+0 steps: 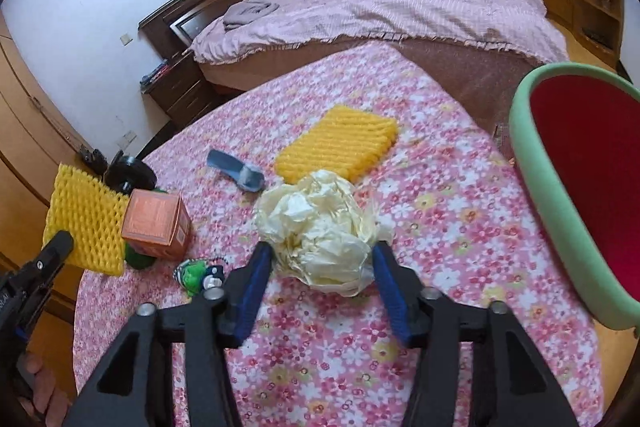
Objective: Collect trash
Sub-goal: 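Grasp the crumpled cream paper with the right tool while the left tool holds the net, then carry both items over the bucket and open both tools to drop them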
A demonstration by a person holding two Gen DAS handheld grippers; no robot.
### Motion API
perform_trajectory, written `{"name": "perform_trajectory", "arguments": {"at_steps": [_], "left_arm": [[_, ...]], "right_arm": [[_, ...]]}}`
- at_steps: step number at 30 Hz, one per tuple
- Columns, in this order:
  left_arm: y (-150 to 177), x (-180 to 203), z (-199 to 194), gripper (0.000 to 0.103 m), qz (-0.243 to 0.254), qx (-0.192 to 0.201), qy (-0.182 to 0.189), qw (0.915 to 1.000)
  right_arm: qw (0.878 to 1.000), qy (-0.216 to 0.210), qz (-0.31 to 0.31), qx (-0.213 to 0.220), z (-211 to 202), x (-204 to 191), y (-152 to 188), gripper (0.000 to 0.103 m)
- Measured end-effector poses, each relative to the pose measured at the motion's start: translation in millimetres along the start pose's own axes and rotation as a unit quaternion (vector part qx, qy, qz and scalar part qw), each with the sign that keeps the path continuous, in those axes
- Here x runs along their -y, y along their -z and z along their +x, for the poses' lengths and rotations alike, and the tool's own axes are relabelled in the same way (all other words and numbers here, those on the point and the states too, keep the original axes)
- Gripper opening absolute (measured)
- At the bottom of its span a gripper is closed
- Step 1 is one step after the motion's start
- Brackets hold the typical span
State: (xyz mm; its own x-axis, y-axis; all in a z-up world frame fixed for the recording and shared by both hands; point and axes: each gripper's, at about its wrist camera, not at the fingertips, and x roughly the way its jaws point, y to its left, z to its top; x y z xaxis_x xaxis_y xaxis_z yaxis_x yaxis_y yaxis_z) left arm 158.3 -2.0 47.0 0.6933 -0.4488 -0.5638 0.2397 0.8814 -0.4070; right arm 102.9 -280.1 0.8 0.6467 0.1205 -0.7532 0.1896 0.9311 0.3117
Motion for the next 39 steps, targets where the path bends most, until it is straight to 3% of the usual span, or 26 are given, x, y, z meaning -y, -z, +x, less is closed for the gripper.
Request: {"name": "perform_trajectory", "arguments": {"at_steps": [9, 26, 39], "left_arm": [[1.4, 12.8, -4.9, 0.010, 0.006, -0.005, 0.009, 0.9999], [13.4, 70.3, -49.9, 0.010, 0.028, -0.007, 0.043, 0.9987], [39.2, 121.4, -62.3, 0.010, 0.052, -0.080, 0.080, 0.9922]], "right_arm": [[1.000, -0.018, -0.003, 0.003, -7.2, 1.3, 1.7, 0.037], [0.995, -0.060, 0.027, 0.071, -97.8, 19.9, 15.5, 0.036], [0.993, -0.051, 0.046, 0.098, -153.0, 56.2, 41.6, 0.036]]}}
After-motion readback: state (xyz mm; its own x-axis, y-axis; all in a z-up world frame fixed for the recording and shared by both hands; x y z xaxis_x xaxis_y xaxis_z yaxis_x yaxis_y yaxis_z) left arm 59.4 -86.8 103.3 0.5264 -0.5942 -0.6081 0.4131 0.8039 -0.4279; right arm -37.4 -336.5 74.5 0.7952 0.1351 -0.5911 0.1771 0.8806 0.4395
